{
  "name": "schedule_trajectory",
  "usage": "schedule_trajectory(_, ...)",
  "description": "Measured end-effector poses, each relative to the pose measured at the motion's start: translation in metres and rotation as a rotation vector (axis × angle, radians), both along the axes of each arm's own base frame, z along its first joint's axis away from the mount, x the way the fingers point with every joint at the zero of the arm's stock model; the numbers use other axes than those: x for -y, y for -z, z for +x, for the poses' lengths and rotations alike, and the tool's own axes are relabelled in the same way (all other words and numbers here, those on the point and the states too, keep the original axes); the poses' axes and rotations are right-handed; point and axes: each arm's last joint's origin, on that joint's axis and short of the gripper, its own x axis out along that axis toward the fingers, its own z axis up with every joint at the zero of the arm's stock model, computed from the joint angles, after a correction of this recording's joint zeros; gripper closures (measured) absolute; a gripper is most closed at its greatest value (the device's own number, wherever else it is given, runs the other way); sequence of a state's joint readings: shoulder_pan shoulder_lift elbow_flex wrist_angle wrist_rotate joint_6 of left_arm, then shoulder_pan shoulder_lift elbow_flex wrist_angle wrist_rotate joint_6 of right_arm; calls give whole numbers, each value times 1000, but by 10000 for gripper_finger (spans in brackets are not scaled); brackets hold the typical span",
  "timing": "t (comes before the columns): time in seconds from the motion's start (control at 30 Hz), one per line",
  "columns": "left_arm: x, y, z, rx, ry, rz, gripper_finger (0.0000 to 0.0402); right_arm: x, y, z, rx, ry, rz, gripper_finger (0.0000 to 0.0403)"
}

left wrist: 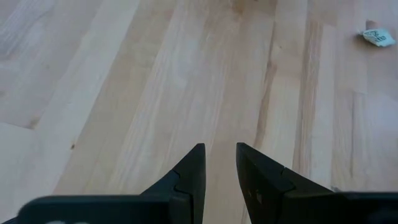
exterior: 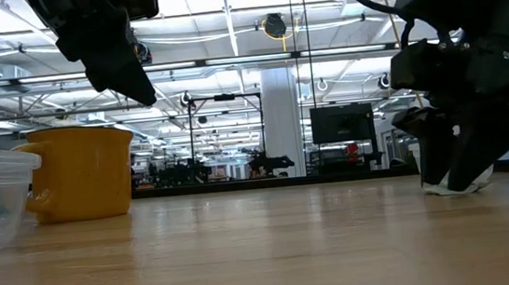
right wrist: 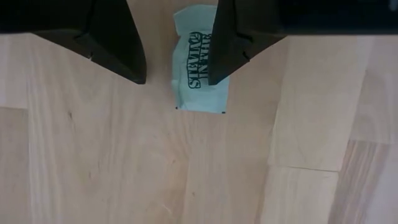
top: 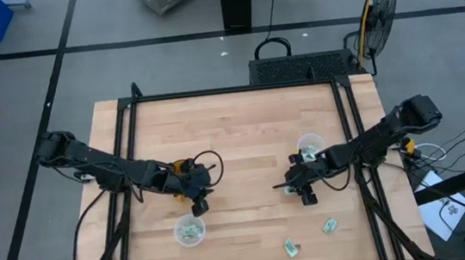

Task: Pick and place Stevia / Truvia into bins
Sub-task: Put the stevia packet into the top transparent container

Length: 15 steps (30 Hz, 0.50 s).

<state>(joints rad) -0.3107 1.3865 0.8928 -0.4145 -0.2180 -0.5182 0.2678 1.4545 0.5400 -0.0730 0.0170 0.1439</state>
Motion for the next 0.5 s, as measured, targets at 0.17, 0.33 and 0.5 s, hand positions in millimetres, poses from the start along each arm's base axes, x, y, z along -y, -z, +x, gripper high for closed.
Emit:
schedule_trajectory(0.17,0,0,0,0,6,5,309,0,-3,-1,21,-25,-15,280)
schedule_trajectory(0.33,0,0,0,-1,21,18,309,0,-7,3,81,-49,-34,335)
schedule_trajectory(0.5,0,0,0,-1,20,17,309,1,-9,7,150,-34,-122,387)
